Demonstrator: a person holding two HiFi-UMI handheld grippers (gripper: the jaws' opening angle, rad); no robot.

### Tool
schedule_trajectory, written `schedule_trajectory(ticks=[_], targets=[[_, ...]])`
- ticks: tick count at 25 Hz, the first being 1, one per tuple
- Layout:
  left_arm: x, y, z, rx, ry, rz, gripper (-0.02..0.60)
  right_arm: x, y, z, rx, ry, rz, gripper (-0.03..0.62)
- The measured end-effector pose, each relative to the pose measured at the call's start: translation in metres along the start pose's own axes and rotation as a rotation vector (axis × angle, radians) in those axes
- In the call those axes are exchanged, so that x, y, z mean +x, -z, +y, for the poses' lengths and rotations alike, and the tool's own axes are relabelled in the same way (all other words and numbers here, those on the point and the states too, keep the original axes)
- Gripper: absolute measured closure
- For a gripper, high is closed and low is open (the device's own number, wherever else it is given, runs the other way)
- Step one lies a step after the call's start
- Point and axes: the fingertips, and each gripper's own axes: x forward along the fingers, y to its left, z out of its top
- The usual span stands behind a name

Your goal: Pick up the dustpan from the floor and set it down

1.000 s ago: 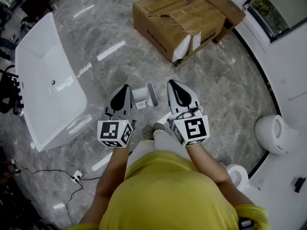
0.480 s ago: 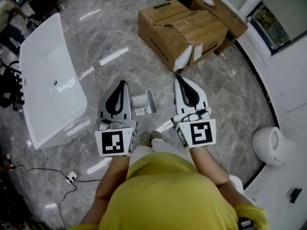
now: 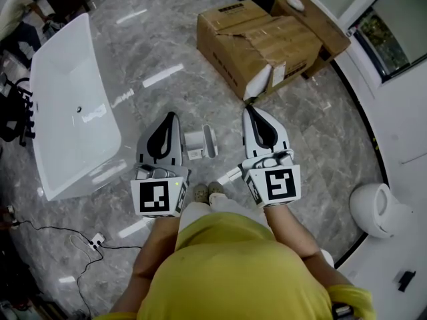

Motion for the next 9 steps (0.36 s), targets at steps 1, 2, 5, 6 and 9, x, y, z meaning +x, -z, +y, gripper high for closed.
schedule_trajectory(ticks=[1, 2, 5, 6, 9], targets=[[-0.0002, -0.0002, -0.0003, 0.002, 0.0, 0.0, 0.578, 0.0003, 0.0008, 0.0, 0.004, -0.003, 0.0, 0.585], [-0.0004, -0.0003, -0.0005, 0.004, 0.0, 0.0, 0.578, 0.0007, 0.0013, 0.0, 0.008, -0.006, 0.001, 0.585], [-0.0011, -0.0001, -0.0018, 0.008, 0.003, 0.001, 0.578, 0.0008, 0.0029, 0.0002, 0.017, -0.011, 0.003, 0.585], [-0.0009, -0.0003, -0.0023, 0.008, 0.004, -0.001, 0.578, 0.0008, 0.0033, 0.0001, 0.017, -0.012, 0.004, 0.585], [0.0011, -0.0018, -0.0028, 0.008, 0.008, -0.012, 0.578, 0.0028, 0.0039, -0.0006, 0.015, -0.016, 0.003, 0.585]])
